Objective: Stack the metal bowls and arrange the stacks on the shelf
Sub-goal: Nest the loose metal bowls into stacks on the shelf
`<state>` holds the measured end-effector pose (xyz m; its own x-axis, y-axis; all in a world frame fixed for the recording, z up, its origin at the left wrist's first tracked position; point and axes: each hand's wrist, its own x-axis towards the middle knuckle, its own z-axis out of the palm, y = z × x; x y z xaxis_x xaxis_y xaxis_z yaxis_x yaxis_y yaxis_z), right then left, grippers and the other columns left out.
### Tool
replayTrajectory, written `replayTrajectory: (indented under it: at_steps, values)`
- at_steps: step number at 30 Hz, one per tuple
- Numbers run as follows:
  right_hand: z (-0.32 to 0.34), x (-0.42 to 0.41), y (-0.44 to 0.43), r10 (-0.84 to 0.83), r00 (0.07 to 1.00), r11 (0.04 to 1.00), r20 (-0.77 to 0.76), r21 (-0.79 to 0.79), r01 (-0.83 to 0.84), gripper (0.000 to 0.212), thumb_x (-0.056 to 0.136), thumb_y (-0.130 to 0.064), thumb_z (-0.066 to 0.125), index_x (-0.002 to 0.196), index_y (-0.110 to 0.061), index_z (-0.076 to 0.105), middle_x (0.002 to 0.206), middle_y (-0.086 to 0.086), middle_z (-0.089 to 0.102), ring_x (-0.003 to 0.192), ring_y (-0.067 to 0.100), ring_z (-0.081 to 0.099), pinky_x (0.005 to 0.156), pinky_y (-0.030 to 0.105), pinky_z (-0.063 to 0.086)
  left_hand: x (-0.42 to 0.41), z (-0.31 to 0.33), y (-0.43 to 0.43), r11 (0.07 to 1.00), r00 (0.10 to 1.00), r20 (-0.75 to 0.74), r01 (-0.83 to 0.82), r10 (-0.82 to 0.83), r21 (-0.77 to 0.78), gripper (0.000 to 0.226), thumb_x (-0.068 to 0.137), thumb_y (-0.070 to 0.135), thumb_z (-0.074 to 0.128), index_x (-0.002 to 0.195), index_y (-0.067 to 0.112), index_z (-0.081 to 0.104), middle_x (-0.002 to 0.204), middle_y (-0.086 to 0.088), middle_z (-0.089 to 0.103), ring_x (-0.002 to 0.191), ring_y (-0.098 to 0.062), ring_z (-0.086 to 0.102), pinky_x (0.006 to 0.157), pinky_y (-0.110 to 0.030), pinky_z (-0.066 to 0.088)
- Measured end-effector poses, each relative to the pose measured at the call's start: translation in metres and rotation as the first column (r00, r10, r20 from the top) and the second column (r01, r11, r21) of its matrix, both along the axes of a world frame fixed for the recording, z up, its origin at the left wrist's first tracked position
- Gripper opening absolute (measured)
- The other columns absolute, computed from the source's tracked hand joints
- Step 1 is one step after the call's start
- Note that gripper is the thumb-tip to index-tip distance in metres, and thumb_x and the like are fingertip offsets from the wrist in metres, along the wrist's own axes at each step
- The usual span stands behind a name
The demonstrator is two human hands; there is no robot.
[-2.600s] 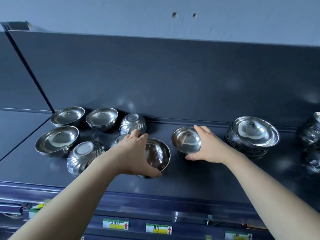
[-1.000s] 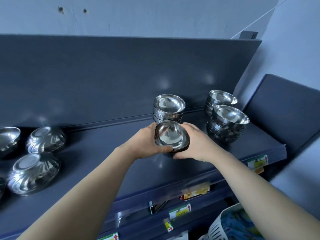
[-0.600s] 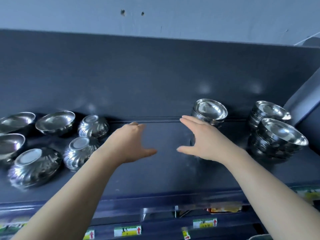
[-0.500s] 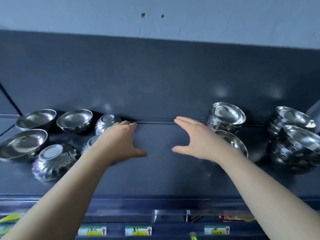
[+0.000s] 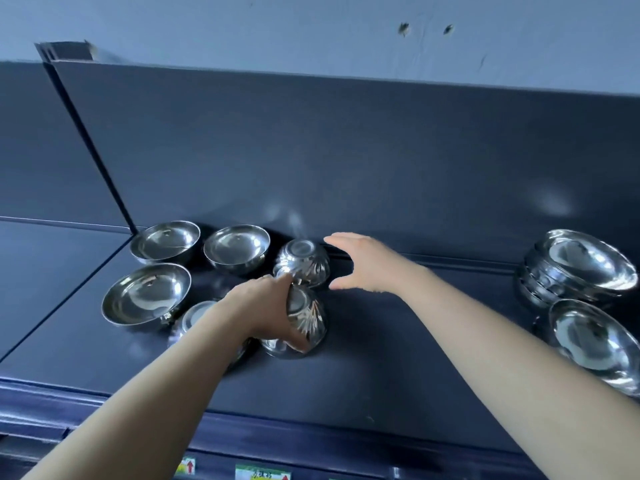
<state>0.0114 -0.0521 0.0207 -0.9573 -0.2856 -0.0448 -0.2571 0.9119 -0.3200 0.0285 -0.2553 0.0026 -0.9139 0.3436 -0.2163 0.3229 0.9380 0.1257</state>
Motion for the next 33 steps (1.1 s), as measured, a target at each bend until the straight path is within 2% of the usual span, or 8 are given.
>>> replayTrajectory:
  at_steps: [6, 10, 16, 19, 23, 26, 30, 33]
  values:
    - [-0.017, -0.048, -0.030, 0.041, 0.998, 0.999, 0.054, 0.024, -0.042, 0.095, 0.069, -0.038, 0.085, 0.148, -0.018, 0.036, 0.151, -0.001, 0.039, 0.137, 0.021, 0.037, 0.110, 0.036, 0.034, -0.009, 0.005, -0.020, 0.987, 0.999, 0.050, 0.003, -0.011, 0.161, 0.113, 0.036, 0.066, 0.075, 0.136, 0.032, 0.032, 0.121, 0.008, 0.053, 0.104, -0.015, 0.056, 0.089, -0.036, 0.049]
    - [-0.026, -0.070, -0.041, 0.062, 0.991, 0.998, 0.117, -0.007, -0.062, 0.108, 0.068, -0.028, 0.085, 0.154, -0.033, 0.020, 0.157, -0.007, 0.028, 0.143, 0.018, 0.029, 0.113, 0.034, 0.030, -0.017, 0.019, -0.034, 0.971, 1.000, 0.002, 0.009, -0.009, 0.238, 0.120, 0.044, 0.058, 0.078, 0.146, 0.033, 0.020, 0.130, 0.010, 0.045, 0.112, -0.015, 0.051, 0.090, -0.026, 0.043]
    - [-0.031, -0.069, -0.032, -0.008, 0.982, 1.000, 0.188, -0.006, 0.009, 0.110, 0.063, -0.028, 0.081, 0.146, -0.056, 0.015, 0.127, -0.009, 0.028, 0.120, 0.015, 0.028, 0.076, 0.029, 0.043, -0.028, 0.030, -0.054, 0.956, 0.998, -0.046, -0.026, 0.041, 0.291, 0.119, 0.047, 0.051, 0.080, 0.146, 0.040, 0.014, 0.141, 0.004, 0.038, 0.114, -0.020, 0.051, 0.093, -0.029, 0.044]
    - [-0.032, -0.059, -0.018, -0.053, 0.980, 0.999, 0.194, 0.009, 0.052, 0.101, 0.062, -0.031, 0.081, 0.143, -0.053, 0.026, 0.121, -0.009, 0.025, 0.115, 0.013, 0.030, 0.080, 0.030, 0.044, -0.031, 0.034, -0.054, 0.944, 0.995, -0.074, -0.044, 0.073, 0.327, 0.119, 0.050, 0.047, 0.082, 0.147, 0.040, 0.013, 0.137, 0.002, 0.037, 0.113, -0.020, 0.050, 0.090, -0.026, 0.041]
    - [-0.030, -0.046, -0.007, -0.084, 0.981, 0.996, 0.173, 0.001, 0.085, 0.098, 0.059, -0.032, 0.084, 0.142, -0.039, 0.032, 0.140, -0.011, 0.031, 0.127, 0.017, 0.035, 0.094, 0.035, 0.044, -0.031, 0.036, -0.045, 0.924, 0.993, -0.096, -0.029, 0.071, 0.382, 0.117, 0.051, 0.046, 0.084, 0.144, 0.049, 0.013, 0.118, 0.003, 0.038, 0.100, -0.017, 0.048, 0.083, -0.023, 0.037]
    - [-0.031, -0.037, -0.001, -0.105, 0.986, 0.994, 0.132, -0.020, 0.108, 0.101, 0.057, -0.036, 0.087, 0.141, -0.031, 0.033, 0.132, -0.009, 0.043, 0.120, 0.017, 0.047, 0.088, 0.030, 0.042, -0.028, 0.036, -0.038, 0.891, 0.991, -0.122, 0.011, 0.050, 0.455, 0.113, 0.050, 0.046, 0.085, 0.142, 0.050, 0.019, 0.118, 0.003, 0.037, 0.102, -0.016, 0.050, 0.087, -0.021, 0.038]
    - [-0.021, -0.015, 0.014, -0.162, 0.985, 0.961, 0.063, -0.219, 0.172, 0.107, 0.052, -0.037, 0.084, 0.140, -0.050, 0.024, 0.130, -0.012, 0.032, 0.121, 0.016, 0.042, 0.090, 0.033, 0.049, -0.024, 0.037, -0.029, 0.824, 0.979, -0.199, 0.075, 0.047, 0.562, 0.106, 0.048, 0.044, 0.087, 0.137, 0.041, 0.029, 0.122, 0.005, 0.041, 0.101, -0.011, 0.049, 0.088, -0.019, 0.035]
    - [-0.007, 0.011, 0.027, -0.229, 0.973, 0.927, -0.026, -0.312, 0.210, 0.111, 0.055, -0.038, 0.083, 0.141, -0.059, 0.016, 0.127, -0.010, 0.026, 0.123, 0.015, 0.038, 0.097, 0.029, 0.044, -0.021, 0.038, -0.020, 0.783, 0.963, -0.262, 0.115, 0.063, 0.612, 0.103, 0.048, 0.048, 0.085, 0.134, 0.037, 0.030, 0.125, 0.007, 0.044, 0.106, -0.010, 0.048, 0.089, -0.023, 0.037]
